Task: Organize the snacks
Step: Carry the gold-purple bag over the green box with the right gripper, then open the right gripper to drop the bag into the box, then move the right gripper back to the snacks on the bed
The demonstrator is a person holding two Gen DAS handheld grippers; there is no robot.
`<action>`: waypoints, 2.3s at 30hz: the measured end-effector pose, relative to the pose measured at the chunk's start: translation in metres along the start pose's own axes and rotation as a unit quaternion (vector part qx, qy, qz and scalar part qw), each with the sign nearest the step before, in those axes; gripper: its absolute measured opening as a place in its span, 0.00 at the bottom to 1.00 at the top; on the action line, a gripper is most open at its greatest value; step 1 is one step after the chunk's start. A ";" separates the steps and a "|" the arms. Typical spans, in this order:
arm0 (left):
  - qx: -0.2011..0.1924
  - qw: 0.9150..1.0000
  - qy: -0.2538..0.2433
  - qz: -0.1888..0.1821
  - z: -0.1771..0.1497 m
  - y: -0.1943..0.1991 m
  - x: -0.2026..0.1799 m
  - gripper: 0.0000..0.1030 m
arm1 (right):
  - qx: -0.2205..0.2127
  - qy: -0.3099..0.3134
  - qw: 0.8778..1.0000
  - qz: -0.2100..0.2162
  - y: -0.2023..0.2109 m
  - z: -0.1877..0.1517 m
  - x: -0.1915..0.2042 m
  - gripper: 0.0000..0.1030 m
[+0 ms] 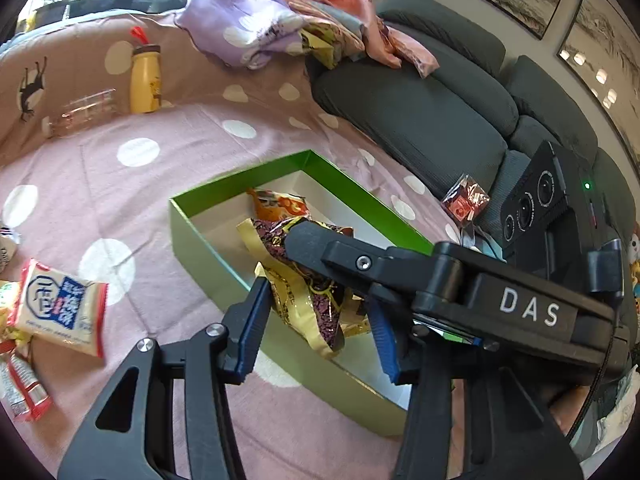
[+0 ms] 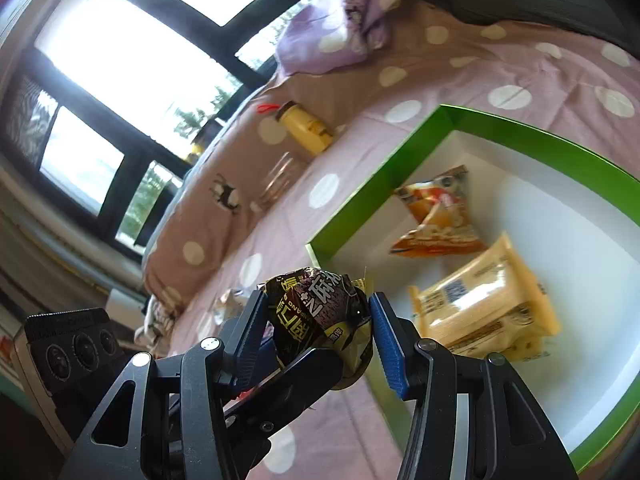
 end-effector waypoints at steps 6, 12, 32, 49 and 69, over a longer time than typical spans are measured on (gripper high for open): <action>0.030 0.999 -0.011 0.014 -0.005 -0.024 0.001 0.42 | 0.010 -0.041 0.999 -0.016 -0.010 0.005 -0.028 0.53; 0.047 0.997 -0.023 0.057 -0.009 -0.037 0.007 0.40 | 0.021 -0.051 0.998 -0.031 -0.018 0.003 -0.036 0.53; 0.037 0.991 -0.001 0.129 -0.005 -0.018 0.008 0.43 | -0.023 -0.057 0.996 -0.060 -0.011 0.013 -0.039 0.55; -0.082 0.937 0.104 0.324 -0.050 0.175 0.056 0.99 | -0.037 0.052 0.998 -0.008 0.013 -0.009 0.045 0.84; -0.084 0.865 0.300 0.393 -0.164 0.255 0.162 0.94 | 0.148 0.240 0.959 -0.008 -0.103 -0.141 0.179 0.86</action>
Point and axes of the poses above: each gripper's, at about its wrist camera, not at the fingertips, and y roughly against the way its jaws point, x to its left, z to its top, the point moved 8 cm from there along -y, roughly the way its jaws point, and after that the axes turned 12 degrees about -z, right-handed, at the moved point
